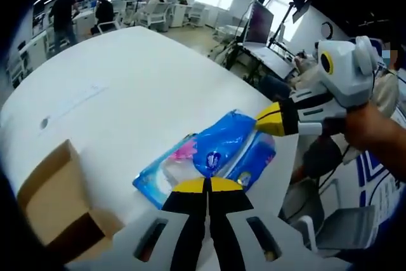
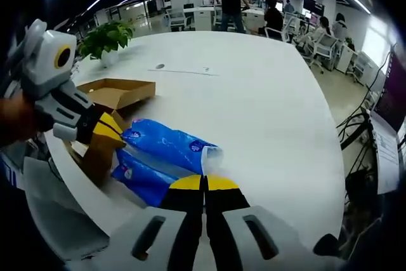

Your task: Operate the shoe box by opening the lid, removing the specified soft item, and placing it in the target area until the item is outside and the box remains undamaged.

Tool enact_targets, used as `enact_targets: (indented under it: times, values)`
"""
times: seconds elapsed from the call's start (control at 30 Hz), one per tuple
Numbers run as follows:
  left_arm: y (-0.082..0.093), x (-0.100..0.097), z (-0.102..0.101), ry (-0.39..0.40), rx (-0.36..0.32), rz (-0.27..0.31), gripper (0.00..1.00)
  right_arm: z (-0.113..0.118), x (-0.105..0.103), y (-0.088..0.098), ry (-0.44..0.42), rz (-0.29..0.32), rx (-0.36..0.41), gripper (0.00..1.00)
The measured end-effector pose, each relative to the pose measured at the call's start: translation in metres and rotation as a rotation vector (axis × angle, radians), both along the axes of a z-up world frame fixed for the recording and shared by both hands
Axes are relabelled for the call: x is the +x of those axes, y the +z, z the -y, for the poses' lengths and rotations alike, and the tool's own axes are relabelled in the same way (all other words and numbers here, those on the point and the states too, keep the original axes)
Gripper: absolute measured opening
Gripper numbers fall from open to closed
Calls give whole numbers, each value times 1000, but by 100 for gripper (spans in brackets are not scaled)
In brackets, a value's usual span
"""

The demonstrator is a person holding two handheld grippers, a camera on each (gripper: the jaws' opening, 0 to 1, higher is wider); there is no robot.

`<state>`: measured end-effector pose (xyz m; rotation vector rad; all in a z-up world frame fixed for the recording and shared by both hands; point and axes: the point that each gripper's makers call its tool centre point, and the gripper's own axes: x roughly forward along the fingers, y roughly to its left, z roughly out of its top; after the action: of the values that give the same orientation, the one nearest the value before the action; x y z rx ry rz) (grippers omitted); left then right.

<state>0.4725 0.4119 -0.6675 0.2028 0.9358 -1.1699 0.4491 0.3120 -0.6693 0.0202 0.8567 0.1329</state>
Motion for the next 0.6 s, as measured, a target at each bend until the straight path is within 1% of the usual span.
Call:
enact_targets:
  times: [0.1,0.17,0.4,0.6]
  values:
    - [-2,-3,15,-8,-7,-7,0,15,-2,-3,-14,-4,-2,0]
    - [-4,-5,23,-20,-3,-6,0,21,-3,-2,-18,-1,-6,0]
    - [-8,-10,49,-49,2,-11,0,49,-7,-4,-43,1,-8,0]
    - [-11,-13,68,-66,1,-11,0,70,-12,-10,-60,-4,-11,0]
